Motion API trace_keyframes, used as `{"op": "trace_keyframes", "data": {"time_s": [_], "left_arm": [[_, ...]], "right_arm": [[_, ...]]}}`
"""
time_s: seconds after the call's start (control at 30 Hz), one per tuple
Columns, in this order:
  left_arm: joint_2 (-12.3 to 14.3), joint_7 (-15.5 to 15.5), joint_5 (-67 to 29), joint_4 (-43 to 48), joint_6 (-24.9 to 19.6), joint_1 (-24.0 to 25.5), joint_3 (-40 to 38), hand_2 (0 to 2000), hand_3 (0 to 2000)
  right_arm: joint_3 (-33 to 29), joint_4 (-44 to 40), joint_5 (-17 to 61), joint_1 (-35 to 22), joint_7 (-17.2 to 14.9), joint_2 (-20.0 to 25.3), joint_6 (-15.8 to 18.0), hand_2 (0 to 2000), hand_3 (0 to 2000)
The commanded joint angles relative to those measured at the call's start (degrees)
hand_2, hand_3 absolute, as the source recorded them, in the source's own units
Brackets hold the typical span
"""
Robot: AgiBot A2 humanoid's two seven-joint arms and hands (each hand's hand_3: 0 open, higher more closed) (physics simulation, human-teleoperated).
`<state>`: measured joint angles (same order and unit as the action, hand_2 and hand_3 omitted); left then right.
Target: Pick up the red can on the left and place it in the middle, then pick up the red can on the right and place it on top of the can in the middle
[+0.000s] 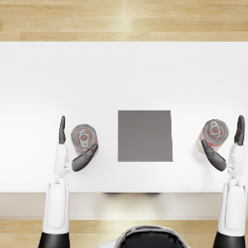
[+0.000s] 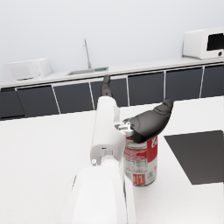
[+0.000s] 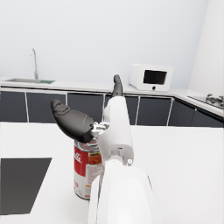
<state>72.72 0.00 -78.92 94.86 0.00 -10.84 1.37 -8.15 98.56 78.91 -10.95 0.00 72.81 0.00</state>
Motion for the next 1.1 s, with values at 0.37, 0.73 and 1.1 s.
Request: {"op": "trace_keyframes", "data": {"time_s": [0.37, 0.73, 1.1], "left_arm": [[1.8, 0.0, -0.1, -15.3, 0.0, -2.0, 3.1, 0, 0], [3.7, 0.0, -0.1, -22.9, 0.0, -4.5, 4.4, 0, 0], [5.0, 0.1, -0.1, -23.3, -4.0, -5.1, 3.1, 2000, 1307]], "right_arm": [[2.3, -15.7, 0.1, -0.8, 0.0, 1.2, 0.0, 0, 0], [4.6, -28.1, 0.1, -6.3, 0.0, 2.6, -0.1, 0, 0], [3.8, -31.1, 0.1, -7.9, 0.0, 3.5, 3.8, 2000, 980]]}}
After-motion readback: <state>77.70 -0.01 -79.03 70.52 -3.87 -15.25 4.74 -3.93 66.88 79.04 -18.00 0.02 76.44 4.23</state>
